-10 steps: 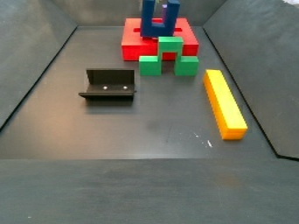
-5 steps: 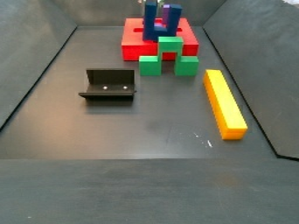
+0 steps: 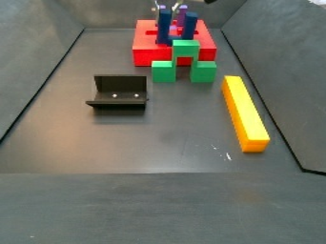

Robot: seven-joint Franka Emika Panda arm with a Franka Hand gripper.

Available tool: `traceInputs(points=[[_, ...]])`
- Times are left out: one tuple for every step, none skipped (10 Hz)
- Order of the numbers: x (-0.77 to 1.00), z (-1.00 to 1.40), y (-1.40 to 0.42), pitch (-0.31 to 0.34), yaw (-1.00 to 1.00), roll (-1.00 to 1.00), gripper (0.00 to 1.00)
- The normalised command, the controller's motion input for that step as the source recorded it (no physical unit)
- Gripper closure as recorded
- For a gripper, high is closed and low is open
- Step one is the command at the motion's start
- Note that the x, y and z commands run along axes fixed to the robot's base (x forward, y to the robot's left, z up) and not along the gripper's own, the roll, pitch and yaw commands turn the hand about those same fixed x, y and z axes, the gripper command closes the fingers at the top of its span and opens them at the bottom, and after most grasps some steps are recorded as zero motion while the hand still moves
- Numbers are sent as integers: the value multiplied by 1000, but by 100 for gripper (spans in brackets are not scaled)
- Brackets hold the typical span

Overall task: Pick up the blue object. Move up. Place the blue object on the fixture. Regrasp the blue object. Move to above the board. Insert the blue object.
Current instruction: Insert the blue object.

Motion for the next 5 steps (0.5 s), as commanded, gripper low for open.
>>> traceInputs(points=[[254,-534,-89,44,-37,210,100],[249,-577,-54,71,-83,220,100],[200,-571,-40,69,-69,217,100],[89,-514,-14,37,-49,177,100],[0,0,0,0,0,0,100]])
